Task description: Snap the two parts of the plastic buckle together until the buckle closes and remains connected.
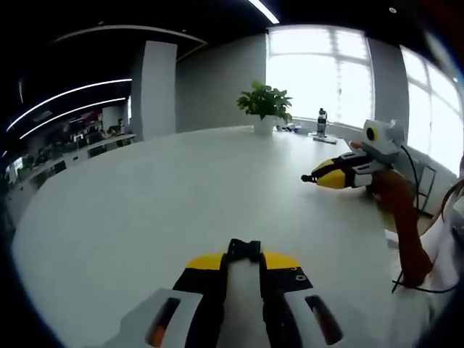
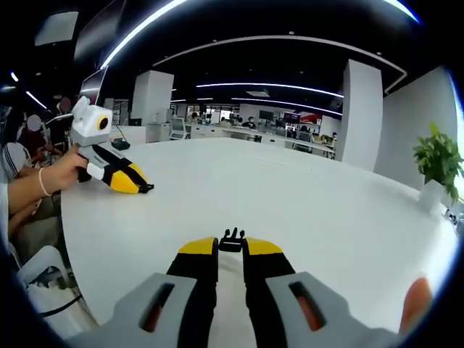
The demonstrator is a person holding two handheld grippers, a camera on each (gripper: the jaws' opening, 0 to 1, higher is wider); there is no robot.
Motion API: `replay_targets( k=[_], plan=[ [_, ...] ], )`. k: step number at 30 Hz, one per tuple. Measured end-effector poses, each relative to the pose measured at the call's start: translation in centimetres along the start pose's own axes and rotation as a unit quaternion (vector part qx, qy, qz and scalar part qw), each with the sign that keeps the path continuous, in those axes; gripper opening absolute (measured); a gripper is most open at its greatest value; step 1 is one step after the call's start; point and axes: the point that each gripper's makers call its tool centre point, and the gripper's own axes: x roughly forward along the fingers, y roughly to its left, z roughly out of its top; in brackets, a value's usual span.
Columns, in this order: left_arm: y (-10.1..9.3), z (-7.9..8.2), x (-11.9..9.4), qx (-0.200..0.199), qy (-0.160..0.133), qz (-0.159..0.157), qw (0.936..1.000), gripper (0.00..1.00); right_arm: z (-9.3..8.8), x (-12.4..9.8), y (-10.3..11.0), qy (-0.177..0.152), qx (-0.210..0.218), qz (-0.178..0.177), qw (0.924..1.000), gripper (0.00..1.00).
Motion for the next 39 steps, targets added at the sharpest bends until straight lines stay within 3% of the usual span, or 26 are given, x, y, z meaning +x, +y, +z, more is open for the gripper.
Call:
replay_targets(
  k=[18,26,39],
  plan=[
    [-0.1,-0.6,-1.0,-0.003,-0.011,0.033,0.9994,0.17,-0.2,0.3,-0.1,0.007,-0.005,-0.003,1.0000,0.13],
    [-0.4,-0.6,-1.2,0.011,-0.014,0.032,0.9993,0.17,-0.2,0.3,-0.1,0.007,-0.005,-0.002,1.0000,0.13],
    [-0.3,-0.3,-1.2,0.012,-0.025,0.017,0.9995,0.29,-0.3,0.3,-0.1,0.008,-0.006,-0.002,0.9999,0.13]
  ],
)
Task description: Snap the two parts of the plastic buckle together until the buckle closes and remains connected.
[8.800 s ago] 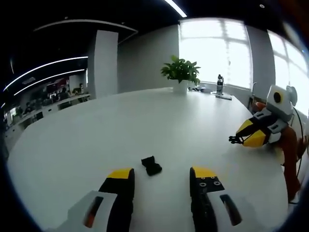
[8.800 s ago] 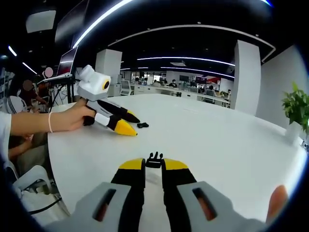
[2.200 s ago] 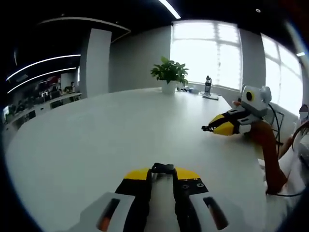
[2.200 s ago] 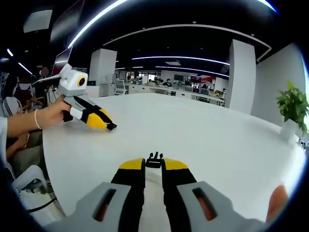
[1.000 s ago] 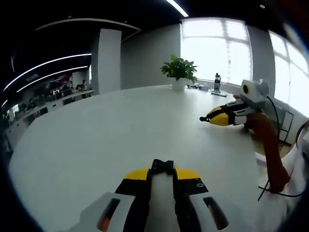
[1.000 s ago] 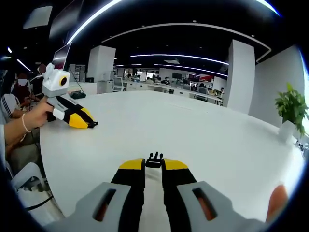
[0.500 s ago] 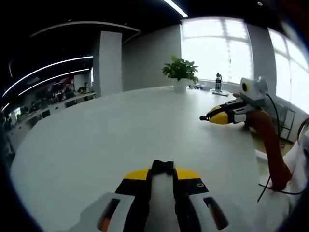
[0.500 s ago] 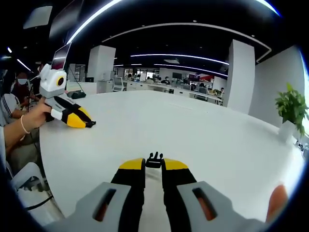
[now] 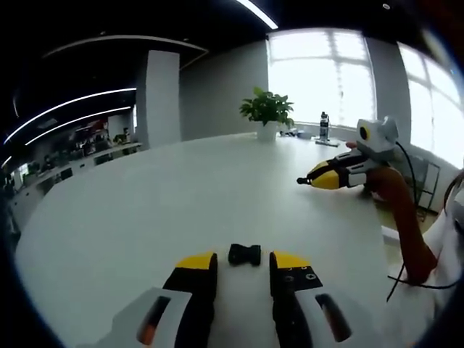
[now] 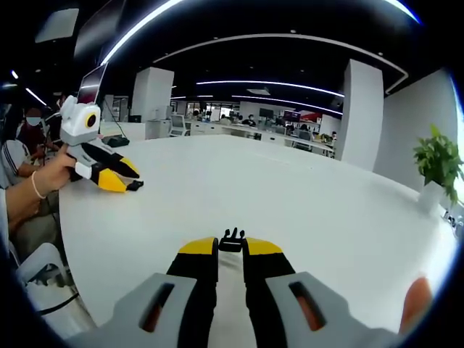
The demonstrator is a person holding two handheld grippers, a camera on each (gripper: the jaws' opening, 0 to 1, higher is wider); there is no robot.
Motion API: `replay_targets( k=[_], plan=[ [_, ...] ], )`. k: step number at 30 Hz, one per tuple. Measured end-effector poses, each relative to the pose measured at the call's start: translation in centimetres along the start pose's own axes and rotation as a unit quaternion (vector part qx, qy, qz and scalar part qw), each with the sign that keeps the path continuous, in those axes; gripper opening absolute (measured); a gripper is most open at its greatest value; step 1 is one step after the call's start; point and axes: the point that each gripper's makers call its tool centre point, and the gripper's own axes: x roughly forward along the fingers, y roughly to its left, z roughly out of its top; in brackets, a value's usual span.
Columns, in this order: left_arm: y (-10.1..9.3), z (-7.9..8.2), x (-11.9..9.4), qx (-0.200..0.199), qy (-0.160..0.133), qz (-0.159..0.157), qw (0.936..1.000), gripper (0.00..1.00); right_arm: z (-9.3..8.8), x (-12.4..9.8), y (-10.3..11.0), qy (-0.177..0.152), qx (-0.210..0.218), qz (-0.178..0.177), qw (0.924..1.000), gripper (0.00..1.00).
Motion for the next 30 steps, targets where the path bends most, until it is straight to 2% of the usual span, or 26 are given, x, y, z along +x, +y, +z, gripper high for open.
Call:
replay_targets(
  k=[5,11,16,19,24,30],
  plan=[
    [0.10,0.04,-0.06,-0.004,-0.002,-0.009,1.0000,0.38,-0.01,0.01,0.00,0.000,0.000,0.000,1.0000,0.13],
    [-0.29,0.04,-0.09,-0.006,-0.004,-0.039,0.9992,0.45,0.01,0.03,-0.02,0.001,0.000,0.001,1.0000,0.13],
    [-0.29,0.14,-0.11,-0.011,-0.004,-0.054,0.9985,0.45,0.03,0.00,0.03,0.001,0.000,0.001,1.0000,0.13],
    [-0.16,-0.16,0.09,-0.009,0.014,-0.062,0.9979,0.46,0.05,-0.01,0.05,0.000,0.000,0.002,1.0000,0.13],
    [-0.23,-0.32,0.10,-0.004,0.019,-0.067,0.9976,0.47,0.03,-0.06,0.09,0.001,0.000,0.002,1.0000,0.13],
    [-0.33,-0.57,0.04,0.018,0.027,-0.077,0.9965,0.46,0.07,-0.15,0.14,0.001,-0.001,0.002,1.0000,0.13]
  ],
)
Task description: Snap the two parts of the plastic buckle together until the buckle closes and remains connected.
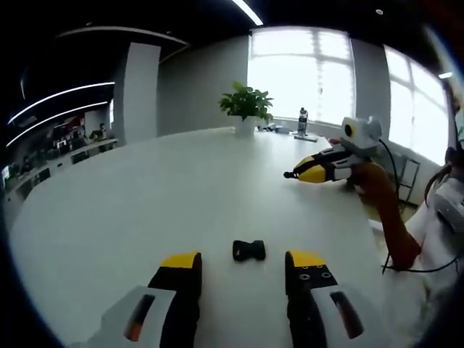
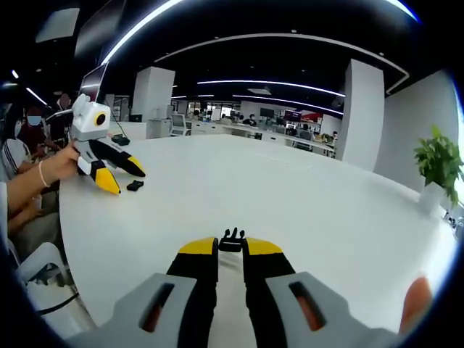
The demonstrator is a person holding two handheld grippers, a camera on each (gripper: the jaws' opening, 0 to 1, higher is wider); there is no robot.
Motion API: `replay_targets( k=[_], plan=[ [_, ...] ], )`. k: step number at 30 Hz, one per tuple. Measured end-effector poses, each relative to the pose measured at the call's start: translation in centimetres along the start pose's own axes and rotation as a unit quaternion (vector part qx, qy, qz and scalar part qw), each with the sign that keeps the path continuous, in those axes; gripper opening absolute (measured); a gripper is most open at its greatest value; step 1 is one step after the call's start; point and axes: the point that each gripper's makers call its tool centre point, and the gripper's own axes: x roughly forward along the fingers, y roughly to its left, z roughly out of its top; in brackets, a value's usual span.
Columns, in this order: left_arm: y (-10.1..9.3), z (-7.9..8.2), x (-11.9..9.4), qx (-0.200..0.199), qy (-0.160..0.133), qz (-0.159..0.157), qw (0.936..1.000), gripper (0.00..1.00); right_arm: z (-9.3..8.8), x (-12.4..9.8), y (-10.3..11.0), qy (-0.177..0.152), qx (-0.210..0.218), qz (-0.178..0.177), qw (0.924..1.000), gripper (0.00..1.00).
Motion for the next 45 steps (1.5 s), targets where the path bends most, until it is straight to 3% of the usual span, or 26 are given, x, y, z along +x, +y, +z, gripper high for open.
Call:
replay_targets(
  k=[14,26,34,39,42,45],
  plan=[
    [1.0,0.5,0.1,0.072,0.031,-0.043,0.9960,0.41,0.0,0.0,0.1,0.000,-0.001,0.000,1.0000,0.13],
    [1.5,0.7,0.3,0.089,0.046,-0.060,0.9931,0.41,0.0,0.0,0.0,-0.001,-0.001,0.000,1.0000,0.13],
    [0.9,1.0,0.1,0.134,0.092,-0.074,0.9839,0.41,0.1,0.0,0.0,-0.001,-0.001,0.000,1.0000,0.13],
    [1.2,0.7,0.1,0.165,0.137,-0.065,0.9746,0.41,0.1,0.0,0.0,-0.002,-0.001,0.000,1.0000,0.13],
    [1.0,1.1,0.5,0.165,0.143,-0.071,0.9732,0.41,0.1,0.0,-0.1,-0.002,0.000,0.000,1.0000,0.13],
    [0.8,1.1,0.6,0.179,0.161,-0.075,0.9677,0.41,0.0,0.0,-0.1,-0.002,0.000,0.000,1.0000,0.13]
  ],
)
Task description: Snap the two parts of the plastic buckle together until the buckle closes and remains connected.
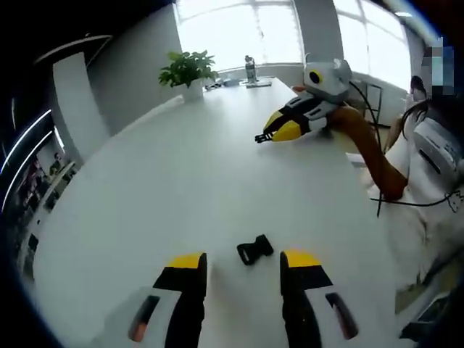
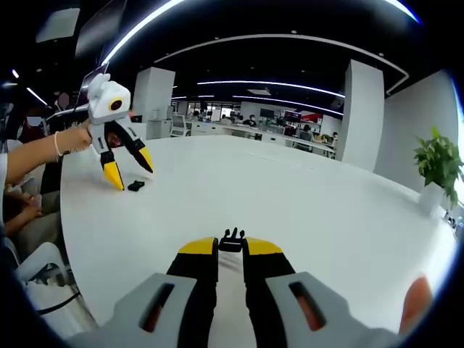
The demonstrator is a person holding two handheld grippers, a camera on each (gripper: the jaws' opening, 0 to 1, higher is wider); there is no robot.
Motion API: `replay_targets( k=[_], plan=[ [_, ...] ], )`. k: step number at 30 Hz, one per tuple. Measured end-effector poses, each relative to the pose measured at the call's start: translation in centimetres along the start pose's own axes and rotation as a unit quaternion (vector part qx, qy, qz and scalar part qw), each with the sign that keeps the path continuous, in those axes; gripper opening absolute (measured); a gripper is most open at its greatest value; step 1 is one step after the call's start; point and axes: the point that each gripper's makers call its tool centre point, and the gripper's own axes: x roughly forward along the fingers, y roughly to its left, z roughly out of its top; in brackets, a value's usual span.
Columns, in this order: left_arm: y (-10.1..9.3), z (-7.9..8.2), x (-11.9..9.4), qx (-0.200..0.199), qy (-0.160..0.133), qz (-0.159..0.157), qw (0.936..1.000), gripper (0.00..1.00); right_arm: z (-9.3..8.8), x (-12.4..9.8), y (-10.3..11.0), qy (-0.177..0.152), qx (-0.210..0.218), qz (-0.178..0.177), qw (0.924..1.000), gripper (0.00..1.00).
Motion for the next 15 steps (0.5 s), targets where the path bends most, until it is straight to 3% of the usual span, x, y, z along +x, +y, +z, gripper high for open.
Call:
replay_targets(
  k=[6,15],
  plan=[
    [0.1,0.8,-0.3,0.006,0.010,-0.017,0.9998,0.40,-0.1,-0.1,-0.3,-0.001,0.003,-0.003,1.0000,0.13],
    [0.6,-0.3,-0.9,0.046,0.087,-0.011,0.9951,0.39,-0.1,-0.3,-0.6,-0.003,0.006,-0.006,1.0000,0.13]
  ],
)
